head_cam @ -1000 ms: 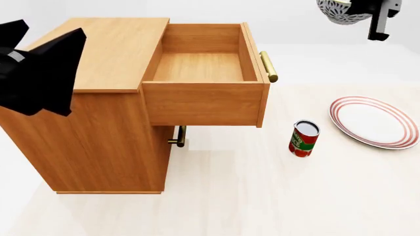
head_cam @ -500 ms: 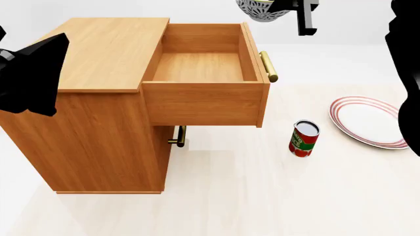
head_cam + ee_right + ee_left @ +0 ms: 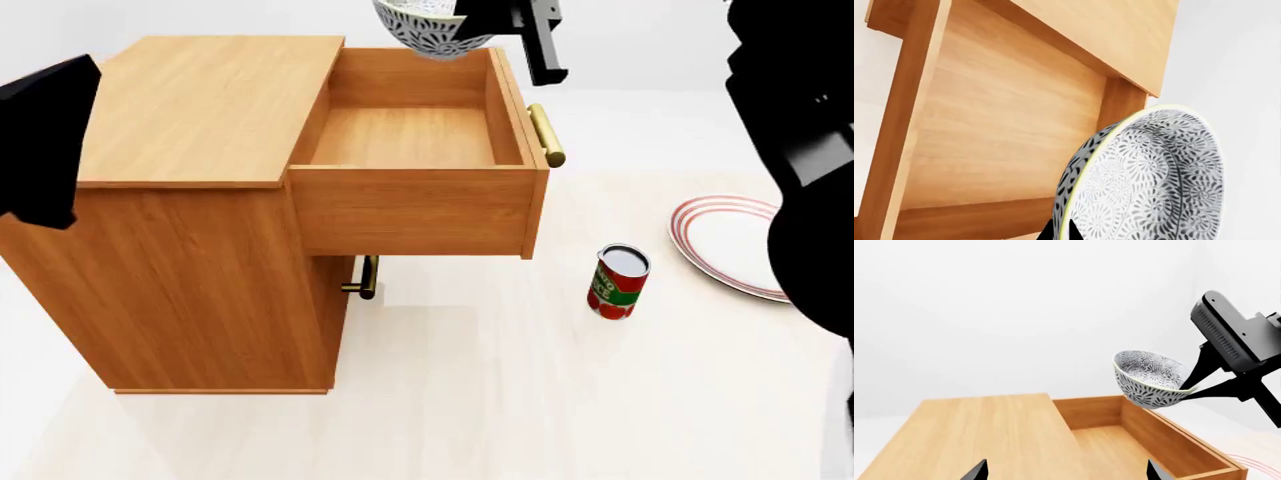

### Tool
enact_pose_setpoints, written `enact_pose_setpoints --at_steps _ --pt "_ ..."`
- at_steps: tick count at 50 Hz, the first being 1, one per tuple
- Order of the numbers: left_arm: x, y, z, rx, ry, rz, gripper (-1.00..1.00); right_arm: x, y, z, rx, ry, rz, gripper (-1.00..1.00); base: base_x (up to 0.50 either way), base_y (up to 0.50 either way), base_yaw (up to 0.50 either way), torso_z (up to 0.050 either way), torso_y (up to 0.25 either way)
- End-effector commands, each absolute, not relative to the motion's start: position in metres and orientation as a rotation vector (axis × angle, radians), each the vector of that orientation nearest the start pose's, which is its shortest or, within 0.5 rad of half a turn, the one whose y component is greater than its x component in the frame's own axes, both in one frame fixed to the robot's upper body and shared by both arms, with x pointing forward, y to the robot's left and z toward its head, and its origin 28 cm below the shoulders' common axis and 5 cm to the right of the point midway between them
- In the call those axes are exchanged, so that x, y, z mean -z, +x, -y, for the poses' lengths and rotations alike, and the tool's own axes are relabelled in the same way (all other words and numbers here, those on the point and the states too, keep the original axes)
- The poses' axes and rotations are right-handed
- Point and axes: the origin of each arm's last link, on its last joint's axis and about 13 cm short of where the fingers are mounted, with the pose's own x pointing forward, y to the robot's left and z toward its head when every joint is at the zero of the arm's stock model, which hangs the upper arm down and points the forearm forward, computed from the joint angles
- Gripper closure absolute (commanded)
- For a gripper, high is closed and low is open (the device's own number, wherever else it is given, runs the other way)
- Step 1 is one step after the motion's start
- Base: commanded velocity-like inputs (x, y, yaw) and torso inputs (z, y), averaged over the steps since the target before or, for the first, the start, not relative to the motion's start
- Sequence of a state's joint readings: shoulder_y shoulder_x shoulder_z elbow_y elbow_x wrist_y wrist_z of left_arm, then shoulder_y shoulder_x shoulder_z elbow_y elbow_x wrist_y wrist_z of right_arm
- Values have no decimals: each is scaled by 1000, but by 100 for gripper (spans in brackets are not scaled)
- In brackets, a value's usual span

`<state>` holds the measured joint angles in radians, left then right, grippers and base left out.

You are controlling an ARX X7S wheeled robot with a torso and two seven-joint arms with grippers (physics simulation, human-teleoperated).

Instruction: Put the bowl in the top drawer of the cabinet.

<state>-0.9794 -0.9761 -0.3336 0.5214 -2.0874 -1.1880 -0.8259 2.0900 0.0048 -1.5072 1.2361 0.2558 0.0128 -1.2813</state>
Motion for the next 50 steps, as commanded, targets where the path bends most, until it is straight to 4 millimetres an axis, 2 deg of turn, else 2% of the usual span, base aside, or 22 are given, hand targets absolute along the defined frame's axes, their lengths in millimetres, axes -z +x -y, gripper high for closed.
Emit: enact_pose_setpoints --at_steps 1,14,38,50 --pt "-337 148 -313 293 -66 173 -100 -496 382 54 -1023 -1508 -193 100 0 0 0 0 0" --pt "-337 147 -313 292 -51 183 -100 -500 379 47 -1075 -1485 -90 100 0 0 0 0 0" --pt "-339 145 -313 288 -40 186 -100 -499 380 53 -1025 -1497 -177 100 0 0 0 0 0" --pt "-339 146 -314 283 -38 196 -100 -498 380 50 -1037 -1500 -183 100 0 0 0 0 -100"
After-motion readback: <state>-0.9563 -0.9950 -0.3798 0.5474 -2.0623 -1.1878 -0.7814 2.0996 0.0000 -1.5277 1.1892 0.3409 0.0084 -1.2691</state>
